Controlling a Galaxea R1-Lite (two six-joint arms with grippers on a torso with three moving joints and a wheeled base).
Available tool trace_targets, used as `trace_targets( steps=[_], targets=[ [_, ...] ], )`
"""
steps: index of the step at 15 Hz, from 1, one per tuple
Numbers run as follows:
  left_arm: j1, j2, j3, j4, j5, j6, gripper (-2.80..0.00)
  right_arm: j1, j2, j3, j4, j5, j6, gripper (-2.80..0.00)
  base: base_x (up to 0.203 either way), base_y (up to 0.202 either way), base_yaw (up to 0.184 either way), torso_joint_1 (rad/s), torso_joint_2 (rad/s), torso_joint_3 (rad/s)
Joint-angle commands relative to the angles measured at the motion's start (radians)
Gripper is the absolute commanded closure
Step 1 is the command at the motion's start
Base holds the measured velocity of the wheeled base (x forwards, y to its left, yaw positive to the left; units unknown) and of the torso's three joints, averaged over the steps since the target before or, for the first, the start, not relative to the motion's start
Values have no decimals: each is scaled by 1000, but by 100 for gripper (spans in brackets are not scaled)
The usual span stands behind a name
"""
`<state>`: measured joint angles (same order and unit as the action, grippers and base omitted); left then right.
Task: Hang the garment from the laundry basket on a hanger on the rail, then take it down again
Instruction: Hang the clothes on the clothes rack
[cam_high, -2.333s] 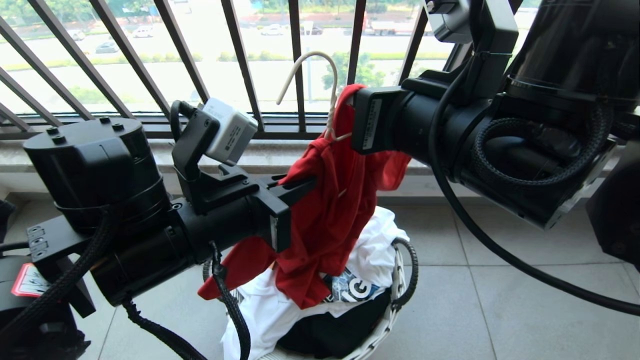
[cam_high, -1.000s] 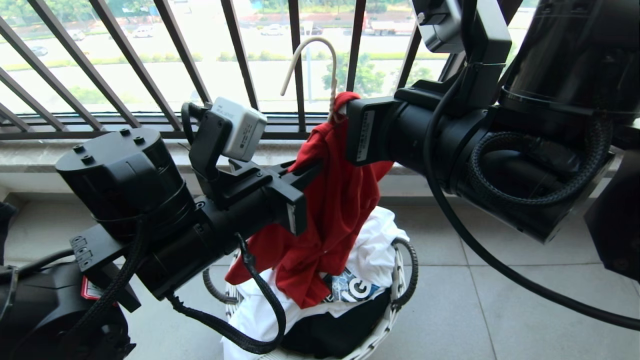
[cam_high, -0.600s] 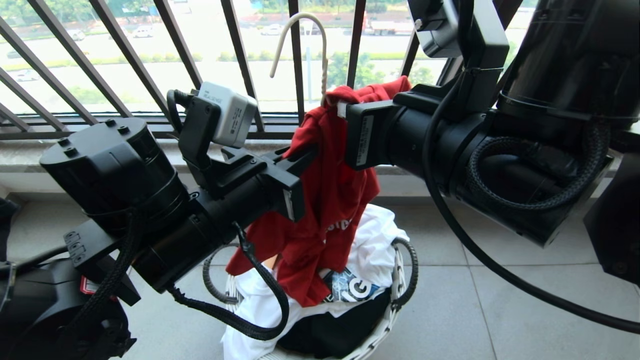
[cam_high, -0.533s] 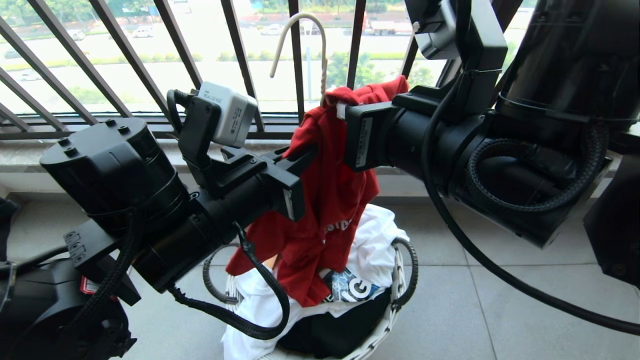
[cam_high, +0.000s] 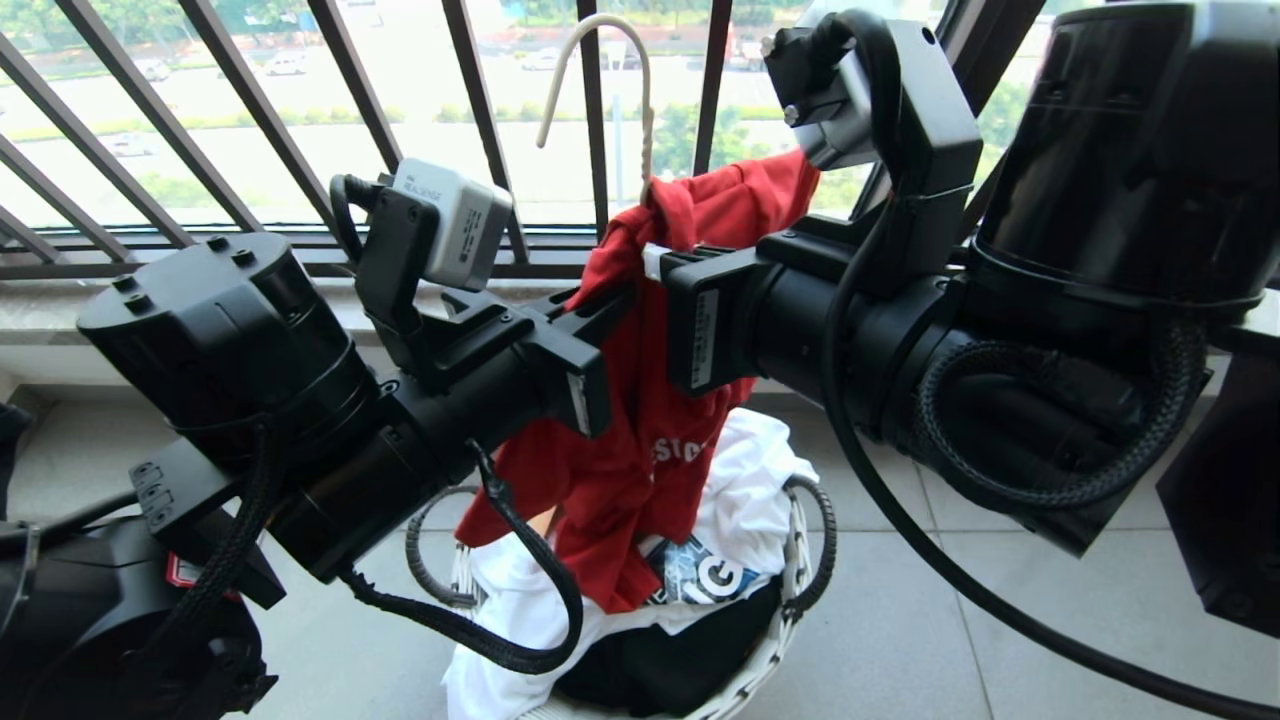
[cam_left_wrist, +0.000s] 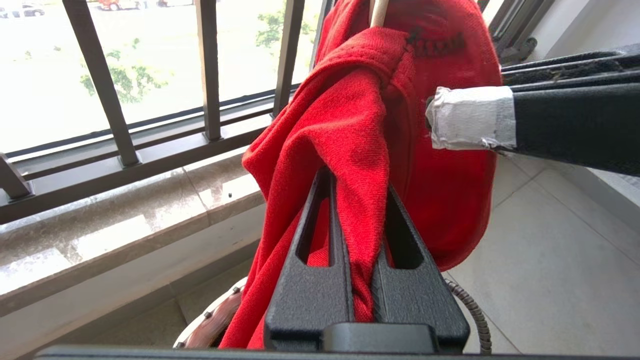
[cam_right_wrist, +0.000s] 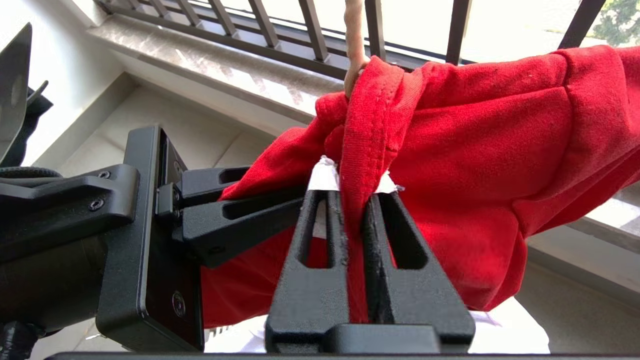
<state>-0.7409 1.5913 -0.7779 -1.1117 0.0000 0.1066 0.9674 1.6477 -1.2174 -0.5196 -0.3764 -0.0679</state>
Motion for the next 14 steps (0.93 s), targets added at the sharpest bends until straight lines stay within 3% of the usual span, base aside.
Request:
trace_targets(
  steps=[1, 7, 10, 14],
  targets=[
    [0, -5, 0, -11, 0, 0, 0, 2, 0, 4, -2, -2, -3, -280, 0, 0, 0, 0, 0, 0],
    [9, -28, -3, -11, 2, -1, 0, 2, -29, 2, 5, -5, -7, -280, 0, 0, 0, 0, 0, 0],
    [34, -40, -21, -11, 4, -2, 0, 1, -87, -4, 215, -43, -28, -280, 0, 0, 0, 0, 0, 0],
    [43, -48, -27, -10, 3, -4, 0, 0, -117, -7, 247, -64, -38, -280, 0, 0, 0, 0, 0, 0]
  ],
)
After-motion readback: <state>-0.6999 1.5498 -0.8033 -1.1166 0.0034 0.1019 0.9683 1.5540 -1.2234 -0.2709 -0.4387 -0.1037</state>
